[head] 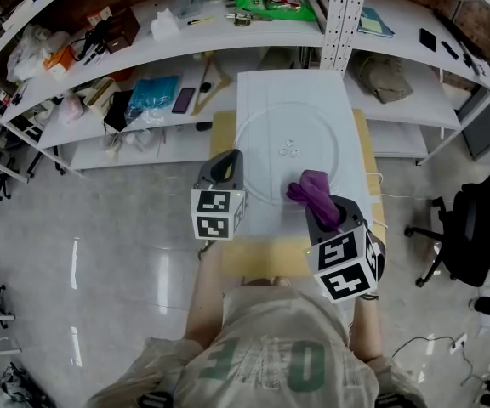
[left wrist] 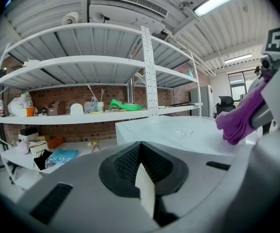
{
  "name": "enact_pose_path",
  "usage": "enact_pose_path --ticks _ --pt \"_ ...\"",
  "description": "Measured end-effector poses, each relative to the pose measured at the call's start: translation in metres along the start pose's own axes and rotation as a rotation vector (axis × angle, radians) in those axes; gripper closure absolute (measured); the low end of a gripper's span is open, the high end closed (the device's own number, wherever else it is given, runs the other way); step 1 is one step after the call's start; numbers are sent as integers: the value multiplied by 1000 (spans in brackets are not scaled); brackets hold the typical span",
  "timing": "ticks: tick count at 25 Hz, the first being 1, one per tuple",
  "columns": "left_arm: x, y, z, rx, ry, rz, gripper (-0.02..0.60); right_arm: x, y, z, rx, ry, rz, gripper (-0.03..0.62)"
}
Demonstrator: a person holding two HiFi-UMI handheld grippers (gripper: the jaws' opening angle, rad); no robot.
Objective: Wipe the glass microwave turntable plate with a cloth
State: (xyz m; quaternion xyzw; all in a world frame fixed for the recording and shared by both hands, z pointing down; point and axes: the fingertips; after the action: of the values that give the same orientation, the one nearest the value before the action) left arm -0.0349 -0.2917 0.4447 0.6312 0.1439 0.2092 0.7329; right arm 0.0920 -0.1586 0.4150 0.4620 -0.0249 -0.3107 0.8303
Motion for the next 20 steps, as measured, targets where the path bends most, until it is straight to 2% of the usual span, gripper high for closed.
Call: enact_pose_path --ticks 4,12,15,20 --pt "2 1 0 3 -1 -3 580 24 -15 3 42 46 1 540" --pt "3 1 -1 11 7 -21 580 84 -73 34 129 153 -31 540" --pt "3 1 0 17 7 -28 580 105 -82 59 115 178 -29 540" --pt "3 1 3 19 11 -27 580 132 -69 101 43 211 4 540"
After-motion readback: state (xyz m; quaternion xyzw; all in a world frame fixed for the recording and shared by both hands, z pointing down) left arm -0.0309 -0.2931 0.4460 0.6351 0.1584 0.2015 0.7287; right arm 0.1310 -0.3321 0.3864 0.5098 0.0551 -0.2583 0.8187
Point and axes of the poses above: the fingertips, and each gripper's own axes: z forward along the fingers, x to its right, y out of its underside, and after that the axes turned 5 degrees about x, right-handed
